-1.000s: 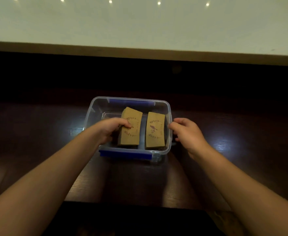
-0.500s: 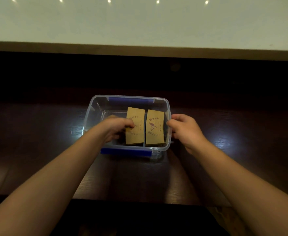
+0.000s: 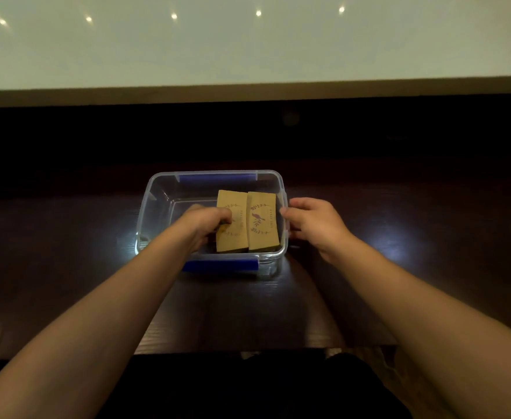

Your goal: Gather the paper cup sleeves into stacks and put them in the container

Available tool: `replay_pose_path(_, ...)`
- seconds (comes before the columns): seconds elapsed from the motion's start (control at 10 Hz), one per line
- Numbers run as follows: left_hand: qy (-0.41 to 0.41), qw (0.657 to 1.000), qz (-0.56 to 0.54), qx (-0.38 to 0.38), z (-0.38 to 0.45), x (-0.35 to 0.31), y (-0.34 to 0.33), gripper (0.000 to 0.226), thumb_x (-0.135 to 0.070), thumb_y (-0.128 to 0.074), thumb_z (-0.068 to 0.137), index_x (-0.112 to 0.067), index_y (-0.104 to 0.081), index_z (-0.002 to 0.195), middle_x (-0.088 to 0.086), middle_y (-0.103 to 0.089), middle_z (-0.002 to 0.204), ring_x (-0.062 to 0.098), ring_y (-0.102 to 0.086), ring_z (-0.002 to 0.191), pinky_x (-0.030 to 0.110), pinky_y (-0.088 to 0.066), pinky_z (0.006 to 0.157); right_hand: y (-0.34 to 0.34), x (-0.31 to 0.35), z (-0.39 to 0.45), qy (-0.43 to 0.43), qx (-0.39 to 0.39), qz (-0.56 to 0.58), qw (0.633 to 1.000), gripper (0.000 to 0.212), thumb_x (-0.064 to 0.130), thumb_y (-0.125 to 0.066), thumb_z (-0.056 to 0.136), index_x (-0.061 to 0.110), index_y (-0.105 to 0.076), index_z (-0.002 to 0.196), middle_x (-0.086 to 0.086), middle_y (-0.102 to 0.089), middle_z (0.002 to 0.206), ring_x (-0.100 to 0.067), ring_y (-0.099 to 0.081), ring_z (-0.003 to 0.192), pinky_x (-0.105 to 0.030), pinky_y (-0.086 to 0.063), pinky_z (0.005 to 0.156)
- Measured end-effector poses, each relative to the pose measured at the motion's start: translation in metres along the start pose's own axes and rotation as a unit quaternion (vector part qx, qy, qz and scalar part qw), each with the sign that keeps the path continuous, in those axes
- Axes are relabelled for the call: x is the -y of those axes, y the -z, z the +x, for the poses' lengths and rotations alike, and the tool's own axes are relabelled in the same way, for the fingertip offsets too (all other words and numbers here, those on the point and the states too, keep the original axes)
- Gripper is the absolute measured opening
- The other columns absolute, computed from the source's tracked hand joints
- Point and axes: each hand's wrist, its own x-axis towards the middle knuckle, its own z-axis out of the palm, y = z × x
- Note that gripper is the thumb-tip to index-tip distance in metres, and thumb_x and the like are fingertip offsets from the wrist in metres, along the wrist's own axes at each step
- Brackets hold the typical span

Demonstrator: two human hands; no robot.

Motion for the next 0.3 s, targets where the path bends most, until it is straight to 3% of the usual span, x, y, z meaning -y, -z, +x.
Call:
replay_pose_path(0.1, -0.008, 0.999, 0.025, -0.024, -0.006, -0.001, -0.005, 0.03, -0.026, -0.066, 0.083, -0.014, -0.056, 0.108, 0.009, -0.066, 0.098, 0.019, -0.066, 0.079, 0.026, -0.049, 0.047, 0.01, 0.002, -0.002, 0.02, -0.039, -0.076, 0.996, 0.054, 0.035, -0.064, 0.088, 0.01, -0.052, 0.135, -0.008, -0.064, 0.127, -0.024, -0.062, 0.112, -0.046, -0.051, 0.098)
replay_pose_path(0.2, -0.075, 0.982, 0.1, -0.14, -0.023, -0.003, -0.015, 0.031, -0.036, -0.064, 0.083, -0.014, -0.054, 0.103, 0.008, -0.061, 0.096, 0.018, -0.06, 0.077, 0.028, -0.046, 0.055, 0.031, 0.013, -0.009, 0.08, -0.082, -0.176, 0.978, 0.053, 0.041, -0.058, 0.089, 0.013, -0.055, 0.134, -0.006, -0.064, 0.131, -0.022, -0.058, 0.119, -0.035, -0.044, 0.102)
replay_pose_path(0.3, -0.238, 0.873, 0.281, -0.32, -0.047, -0.012, -0.033, 0.057, -0.036, -0.062, 0.083, -0.01, -0.044, 0.131, 0.017, -0.053, 0.121, 0.033, -0.051, 0.109, 0.042, -0.048, 0.081, 0.062, 0.027, -0.019, 0.144, -0.13, -0.254, 0.948, 0.052, 0.042, -0.056, 0.089, 0.016, -0.056, 0.134, -0.007, -0.066, 0.128, -0.023, -0.058, 0.119, -0.026, -0.04, 0.091)
